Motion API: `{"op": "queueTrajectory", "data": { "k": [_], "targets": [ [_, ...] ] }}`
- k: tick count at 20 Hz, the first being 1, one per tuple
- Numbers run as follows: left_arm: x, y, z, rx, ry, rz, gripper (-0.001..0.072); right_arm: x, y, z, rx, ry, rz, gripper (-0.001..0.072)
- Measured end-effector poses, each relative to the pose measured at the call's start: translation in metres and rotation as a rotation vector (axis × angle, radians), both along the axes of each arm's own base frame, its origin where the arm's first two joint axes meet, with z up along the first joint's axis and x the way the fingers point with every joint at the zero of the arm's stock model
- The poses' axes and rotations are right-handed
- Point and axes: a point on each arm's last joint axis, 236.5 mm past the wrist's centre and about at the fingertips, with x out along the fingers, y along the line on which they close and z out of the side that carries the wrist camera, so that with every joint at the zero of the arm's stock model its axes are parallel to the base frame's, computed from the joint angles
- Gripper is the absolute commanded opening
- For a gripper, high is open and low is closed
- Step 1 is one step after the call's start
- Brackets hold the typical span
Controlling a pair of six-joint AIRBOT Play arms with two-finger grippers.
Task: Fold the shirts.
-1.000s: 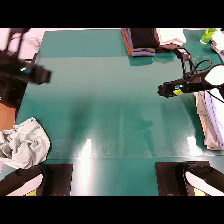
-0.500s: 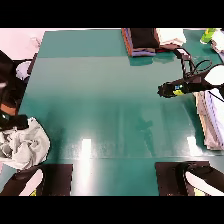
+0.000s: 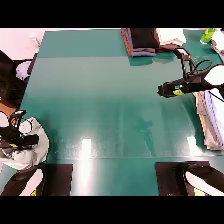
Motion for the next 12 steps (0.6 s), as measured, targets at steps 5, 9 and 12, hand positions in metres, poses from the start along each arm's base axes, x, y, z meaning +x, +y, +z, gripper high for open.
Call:
{"op": "queueTrajectory", "data": {
  "k": [5, 9, 12],
  "targets": [
    [0.045, 0.004, 0.046, 0.027, -0.16, -0.009, 0.0024, 0.004, 0.0, 0.025, 0.014, -0.083, -0.008, 0.002],
    [0.117, -0.021, 0.158, 0.052, -0.485, -0.142, 0.0022, 0.011, 0.001, 0.086, 0.037, -0.226, -0.007, 0.002],
    [0.15, -0.067, 0.243, 0.017, -0.699, -0.29, 0.0022, 0.016, 0.001, 0.134, 0.049, -0.33, -0.004, 0.002]
  ]
}}
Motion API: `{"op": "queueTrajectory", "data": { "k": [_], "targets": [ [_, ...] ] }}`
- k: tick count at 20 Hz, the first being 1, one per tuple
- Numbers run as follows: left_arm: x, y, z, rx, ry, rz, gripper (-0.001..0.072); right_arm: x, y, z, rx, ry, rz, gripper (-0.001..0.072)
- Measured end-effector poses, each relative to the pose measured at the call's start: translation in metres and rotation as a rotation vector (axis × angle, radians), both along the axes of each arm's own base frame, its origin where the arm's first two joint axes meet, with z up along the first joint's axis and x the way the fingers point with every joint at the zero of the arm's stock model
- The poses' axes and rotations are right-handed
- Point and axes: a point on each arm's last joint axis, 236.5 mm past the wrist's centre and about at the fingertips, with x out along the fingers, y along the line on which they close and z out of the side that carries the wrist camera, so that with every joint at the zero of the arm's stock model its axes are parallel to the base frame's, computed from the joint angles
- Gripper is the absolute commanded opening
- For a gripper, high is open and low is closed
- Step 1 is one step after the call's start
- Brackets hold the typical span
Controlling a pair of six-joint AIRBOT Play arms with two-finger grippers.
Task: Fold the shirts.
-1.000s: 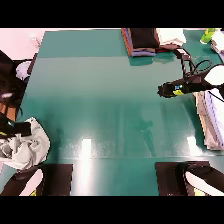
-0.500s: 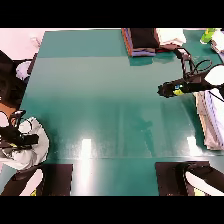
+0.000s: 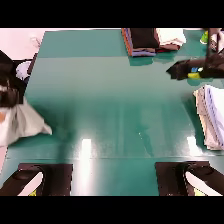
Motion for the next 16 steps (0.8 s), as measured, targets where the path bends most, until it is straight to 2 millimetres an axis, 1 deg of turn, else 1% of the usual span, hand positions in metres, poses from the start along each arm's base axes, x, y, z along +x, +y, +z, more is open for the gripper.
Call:
{"op": "queueTrajectory", "data": {
  "k": [1, 3, 5, 6, 8, 10, 11, 13, 14, 15, 16],
  "targets": [
    [0.006, -0.019, 0.023, -0.01, -0.047, -0.059, 0.0022, 0.002, 0.0, 0.014, 0.004, -0.029, 0.001, 0.002],
    [0.018, -0.058, 0.057, -0.024, -0.109, -0.177, 0.0022, 0.007, 0.001, 0.038, 0.007, -0.074, 0.003, 0.002],
    [0.029, -0.104, 0.073, -0.034, -0.132, -0.306, 0.0023, 0.012, 0.002, 0.055, 0.008, -0.101, 0.006, 0.002],
    [0.035, -0.127, 0.074, -0.032, -0.131, -0.371, 0.0023, 0.014, 0.002, 0.062, 0.005, -0.112, 0.007, 0.002],
    [0.046, -0.183, 0.066, -0.02, -0.122, -0.515, 0.0025, 0.021, -0.002, 0.074, -0.014, -0.135, -0.003, 0.002],
    [0.052, -0.247, 0.043, -0.018, -0.101, -0.666, 0.0026, 0.028, -0.012, 0.084, -0.043, -0.156, -0.04, 0.002],
    [0.052, -0.281, 0.028, -0.028, -0.087, -0.744, 0.0026, 0.032, -0.018, 0.088, -0.059, -0.165, -0.061, 0.002],
    [0.044, -0.342, -0.007, -0.067, -0.037, -0.871, 0.0027, 0.038, -0.028, 0.093, -0.08, -0.175, -0.097, 0.002],
    [0.039, -0.367, -0.024, -0.087, -0.011, -0.922, 0.0049, 0.04, -0.032, 0.093, -0.087, -0.174, -0.112, 0.002],
    [0.035, -0.386, -0.039, -0.102, 0.012, -0.958, 0.0388, 0.042, -0.036, 0.093, -0.098, -0.174, -0.125, 0.002],
    [0.031, -0.4, -0.051, -0.115, 0.03, -0.985, 0.0615, 0.043, -0.039, 0.09, -0.103, -0.163, -0.133, 0.002]
  ]
}}
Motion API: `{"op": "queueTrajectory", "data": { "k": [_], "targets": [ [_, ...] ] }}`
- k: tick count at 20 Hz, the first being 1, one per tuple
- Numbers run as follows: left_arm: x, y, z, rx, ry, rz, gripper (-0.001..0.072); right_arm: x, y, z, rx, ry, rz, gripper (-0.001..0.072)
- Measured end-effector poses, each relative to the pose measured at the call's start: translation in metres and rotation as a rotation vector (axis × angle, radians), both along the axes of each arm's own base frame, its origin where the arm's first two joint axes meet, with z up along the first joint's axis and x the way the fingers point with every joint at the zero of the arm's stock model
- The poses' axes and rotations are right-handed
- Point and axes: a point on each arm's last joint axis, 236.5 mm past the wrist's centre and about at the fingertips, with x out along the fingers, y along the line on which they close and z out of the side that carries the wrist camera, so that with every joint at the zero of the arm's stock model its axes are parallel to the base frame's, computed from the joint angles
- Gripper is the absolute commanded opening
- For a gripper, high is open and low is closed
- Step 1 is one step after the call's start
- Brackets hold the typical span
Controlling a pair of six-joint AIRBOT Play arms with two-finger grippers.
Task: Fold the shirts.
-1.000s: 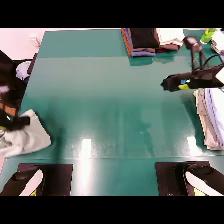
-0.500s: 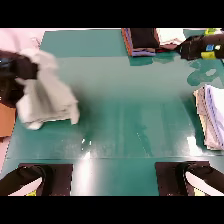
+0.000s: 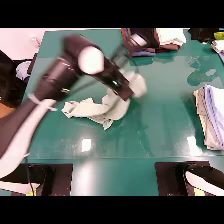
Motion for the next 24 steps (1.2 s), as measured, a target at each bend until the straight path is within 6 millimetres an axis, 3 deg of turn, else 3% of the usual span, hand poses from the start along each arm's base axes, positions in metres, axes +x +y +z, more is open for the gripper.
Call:
{"op": "queueTrajectory", "data": {
  "k": [1, 2, 4, 5, 8, 9, 10, 12, 15, 17, 20, 24],
  "targets": [
    [-0.001, -0.008, -0.009, -0.001, 0.016, -0.013, 0.0546, 0.001, -0.002, -0.003, -0.005, 0.009, -0.007, 0.002],
    [0.002, -0.009, -0.014, 0.007, 0.02, -0.01, 0.0538, 0.001, -0.004, -0.006, -0.007, 0.018, -0.013, 0.0021],
    [0.019, 0.011, -0.015, 0.043, 0.024, 0.036, 0.0539, 0.001, -0.007, -0.013, -0.017, 0.039, -0.023, 0.002],
    [0.032, 0.031, -0.013, 0.068, 0.026, 0.084, 0.0539, 0.001, -0.008, -0.014, -0.017, 0.044, -0.024, 0.002],
    [0.07, 0.118, 0.003, 0.115, 0.053, 0.29, 0.055, 0.0, -0.009, -0.018, -0.019, 0.056, -0.027, 0.002],
    [0.077, 0.149, 0.004, 0.131, 0.073, 0.357, 0.0627, 0.0, -0.008, -0.018, -0.018, 0.058, -0.026, 0.002],
    [0.082, 0.18, 0.003, 0.149, 0.096, 0.425, 0.0629, 0.0, -0.008, -0.019, -0.018, 0.062, -0.026, 0.002],
    [0.082, 0.24, -0.012, 0.196, 0.166, 0.554, 0.0629, 0.0, -0.008, -0.02, -0.017, 0.063, -0.026, 0.002],
    [0.064, 0.294, -0.055, 0.251, 0.297, 0.67, 0.063, -0.001, -0.008, -0.021, -0.016, 0.068, -0.025, 0.002],
    [0.049, 0.306, -0.091, 0.265, 0.382, 0.701, 0.063, -0.001, -0.007, -0.021, -0.013, 0.07, -0.022, 0.002],
    [0.036, 0.304, -0.135, 0.224, 0.459, 0.729, 0.0629, -0.002, -0.006, -0.021, -0.012, 0.071, -0.021, 0.002],
    [0.032, 0.301, -0.172, 0.171, 0.49, 0.788, 0.0597, -0.003, -0.004, -0.023, -0.013, 0.082, -0.013, 0.002]
  ]
}}
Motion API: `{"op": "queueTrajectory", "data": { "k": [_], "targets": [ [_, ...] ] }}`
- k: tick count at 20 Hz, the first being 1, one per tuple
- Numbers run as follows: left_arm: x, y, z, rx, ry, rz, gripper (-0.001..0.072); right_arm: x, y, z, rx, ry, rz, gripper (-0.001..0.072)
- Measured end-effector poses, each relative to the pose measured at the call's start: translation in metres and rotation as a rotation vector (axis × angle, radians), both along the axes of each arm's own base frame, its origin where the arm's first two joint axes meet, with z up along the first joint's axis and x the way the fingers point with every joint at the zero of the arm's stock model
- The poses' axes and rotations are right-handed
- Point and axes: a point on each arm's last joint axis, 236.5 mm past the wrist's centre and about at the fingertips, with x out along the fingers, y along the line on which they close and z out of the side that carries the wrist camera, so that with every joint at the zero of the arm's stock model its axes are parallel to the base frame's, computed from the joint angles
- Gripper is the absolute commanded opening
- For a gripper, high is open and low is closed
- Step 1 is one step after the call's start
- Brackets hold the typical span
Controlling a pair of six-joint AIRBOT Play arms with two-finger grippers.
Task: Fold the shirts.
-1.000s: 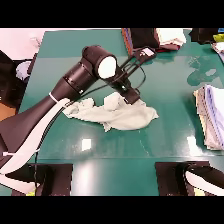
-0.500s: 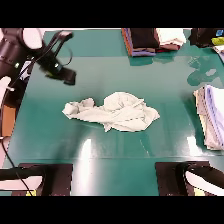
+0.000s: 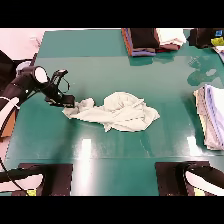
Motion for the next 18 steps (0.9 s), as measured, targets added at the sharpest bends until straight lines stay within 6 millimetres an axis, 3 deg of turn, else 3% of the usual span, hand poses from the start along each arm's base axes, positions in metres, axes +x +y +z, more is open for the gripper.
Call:
{"op": "queueTrajectory", "data": {
  "k": [2, 3, 4, 5, 8, 10, 11, 12, 13, 15, 18],
  "targets": [
    [0.002, -0.001, -0.007, -0.009, -0.013, 0.019, 0.0596, -0.002, 0.002, -0.003, -0.002, 0.014, 0.006, 0.0021],
    [0.003, 0.0, -0.009, -0.011, -0.02, 0.028, 0.0412, -0.002, 0.002, -0.004, -0.003, 0.02, 0.007, 0.002],
    [0.005, 0.0, -0.011, -0.012, -0.026, 0.033, 0.0149, -0.004, 0.003, -0.008, -0.006, 0.036, 0.01, 0.0021],
    [0.006, 0.0, -0.012, -0.011, -0.033, 0.035, 0.003, -0.004, 0.003, -0.015, -0.01, 0.058, 0.012, 0.0021],
    [0.008, 0.002, -0.014, -0.005, -0.043, 0.035, 0.0026, -0.009, 0.003, -0.054, -0.027, 0.17, 0.016, 0.0021],
    [0.007, 0.002, -0.014, -0.002, -0.044, 0.029, 0.0026, -0.016, 0.006, -0.095, -0.026, 0.278, 0.022, 0.0025],
    [0.007, 0.003, -0.015, 0.002, -0.045, 0.025, 0.0026, -0.02, 0.008, -0.12, -0.024, 0.338, 0.023, 0.0157],
    [0.007, 0.004, -0.015, 0.007, -0.044, 0.021, 0.0026, -0.024, 0.009, -0.143, -0.02, 0.393, 0.024, 0.0469],
    [0.007, 0.005, -0.015, 0.011, -0.044, 0.016, 0.0027, -0.029, 0.013, -0.168, -0.011, 0.457, 0.029, 0.055],
    [0.005, 0.006, -0.016, 0.017, -0.038, 0.01, 0.0027, -0.038, 0.026, -0.212, 0.034, 0.583, 0.046, 0.0549],
    [0.003, 0.007, -0.016, 0.02, -0.03, 0.004, 0.0027, -0.044, 0.054, -0.261, 0.123, 0.724, 0.073, 0.0549]
  ]
}}
